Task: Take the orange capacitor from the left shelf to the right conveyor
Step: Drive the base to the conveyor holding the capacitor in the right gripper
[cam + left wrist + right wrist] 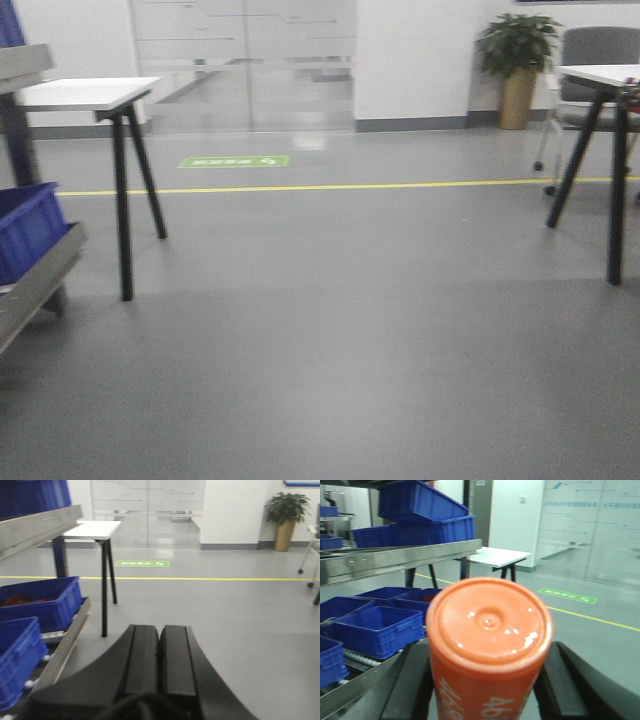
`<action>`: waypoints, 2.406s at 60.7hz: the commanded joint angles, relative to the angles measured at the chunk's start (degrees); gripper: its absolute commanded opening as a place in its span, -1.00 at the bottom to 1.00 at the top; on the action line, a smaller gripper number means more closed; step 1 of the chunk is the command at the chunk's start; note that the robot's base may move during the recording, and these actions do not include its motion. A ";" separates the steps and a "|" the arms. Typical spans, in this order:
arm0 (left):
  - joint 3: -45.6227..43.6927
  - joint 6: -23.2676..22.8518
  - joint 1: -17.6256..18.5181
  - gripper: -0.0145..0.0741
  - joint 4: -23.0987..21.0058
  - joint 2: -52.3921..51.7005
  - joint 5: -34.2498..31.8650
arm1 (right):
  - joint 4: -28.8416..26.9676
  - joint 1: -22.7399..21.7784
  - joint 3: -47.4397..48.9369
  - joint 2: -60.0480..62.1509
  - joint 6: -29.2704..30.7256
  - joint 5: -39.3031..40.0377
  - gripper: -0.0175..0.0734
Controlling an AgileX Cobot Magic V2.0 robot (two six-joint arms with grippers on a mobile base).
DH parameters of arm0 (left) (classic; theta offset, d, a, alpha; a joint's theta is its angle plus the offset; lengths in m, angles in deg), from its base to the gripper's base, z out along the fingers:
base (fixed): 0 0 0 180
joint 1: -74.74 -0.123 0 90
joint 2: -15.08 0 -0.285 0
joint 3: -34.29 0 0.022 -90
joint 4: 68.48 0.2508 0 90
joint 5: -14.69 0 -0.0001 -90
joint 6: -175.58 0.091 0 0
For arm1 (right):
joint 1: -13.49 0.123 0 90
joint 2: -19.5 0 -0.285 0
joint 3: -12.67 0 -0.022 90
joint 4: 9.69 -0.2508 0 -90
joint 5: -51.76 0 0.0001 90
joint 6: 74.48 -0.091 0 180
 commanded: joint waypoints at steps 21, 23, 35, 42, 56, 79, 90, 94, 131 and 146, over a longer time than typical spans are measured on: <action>-0.22 0.00 -0.11 -0.91 -0.34 -0.61 -4.77 | 0.35 -0.24 1.58 -0.81 0.12 5.37 -0.49; -0.22 0.00 -0.11 -0.91 -0.34 -0.61 -4.77 | 0.35 -0.24 1.58 -0.81 0.12 5.37 -0.49; -0.22 0.00 -0.11 -0.91 -0.34 -0.61 -4.77 | 0.35 -0.24 1.58 -0.81 0.12 5.37 -0.49; -0.22 0.00 -0.11 -0.91 -0.34 -0.61 -4.77 | 0.35 -0.24 1.58 -0.81 0.12 5.37 -0.49; -0.22 0.00 -0.11 -0.91 -0.34 -0.61 -4.77 | 0.35 -0.24 1.58 -0.81 0.12 5.37 -0.49; -0.22 0.00 -0.11 -0.91 -0.34 -0.61 -4.77 | 0.35 -0.24 1.58 -0.81 0.12 5.37 -0.49; -0.22 0.00 -0.11 -0.91 -0.34 -0.61 -4.77 | 0.35 -0.25 1.58 -0.87 0.12 5.37 -0.49; -0.22 0.00 -0.11 -0.91 -0.34 -0.61 -4.77 | 0.35 -0.25 1.58 -0.87 0.12 5.37 -0.49; -0.22 0.00 -0.11 -0.91 -0.34 -0.61 -4.77 | 0.35 -0.19 1.58 -0.87 0.12 5.38 -0.49; -0.22 0.00 -0.11 -0.91 -0.34 -0.61 -4.77 | 0.35 -0.24 1.58 -0.87 0.12 5.38 -0.49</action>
